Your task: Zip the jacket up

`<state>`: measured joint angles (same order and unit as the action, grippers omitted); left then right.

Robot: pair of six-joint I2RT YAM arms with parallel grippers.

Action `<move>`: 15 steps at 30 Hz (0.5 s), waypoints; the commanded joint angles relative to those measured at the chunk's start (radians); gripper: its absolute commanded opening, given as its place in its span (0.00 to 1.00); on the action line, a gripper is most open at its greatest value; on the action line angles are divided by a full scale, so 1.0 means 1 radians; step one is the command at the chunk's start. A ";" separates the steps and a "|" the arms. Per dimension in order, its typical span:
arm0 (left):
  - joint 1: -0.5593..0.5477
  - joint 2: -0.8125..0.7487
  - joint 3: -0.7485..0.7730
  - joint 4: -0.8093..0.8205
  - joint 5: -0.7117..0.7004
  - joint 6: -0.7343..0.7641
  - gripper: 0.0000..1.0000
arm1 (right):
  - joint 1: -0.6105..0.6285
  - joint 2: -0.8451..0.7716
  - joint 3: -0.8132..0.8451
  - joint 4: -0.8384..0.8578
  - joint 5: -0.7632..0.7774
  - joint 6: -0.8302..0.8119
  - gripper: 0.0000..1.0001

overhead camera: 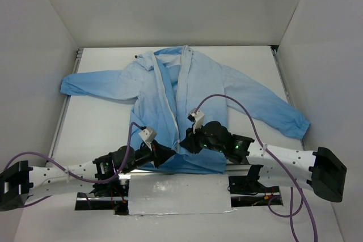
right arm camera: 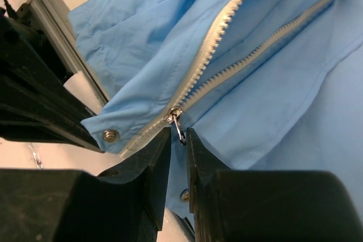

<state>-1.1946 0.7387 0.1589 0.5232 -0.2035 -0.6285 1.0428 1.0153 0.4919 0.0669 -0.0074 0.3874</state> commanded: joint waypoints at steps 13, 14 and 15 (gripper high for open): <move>-0.005 0.018 0.041 0.055 0.029 0.029 0.00 | 0.005 -0.021 0.060 -0.021 -0.023 -0.110 0.00; -0.007 0.010 0.041 0.051 0.020 0.027 0.00 | 0.006 -0.024 0.065 -0.033 -0.017 -0.125 0.00; -0.005 0.005 0.042 0.041 0.015 0.026 0.00 | 0.006 -0.032 0.073 -0.059 -0.013 -0.134 0.00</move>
<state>-1.1946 0.7628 0.1589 0.5217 -0.1894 -0.6273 1.0431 1.0100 0.5011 0.0364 -0.0380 0.2993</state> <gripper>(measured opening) 0.137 0.009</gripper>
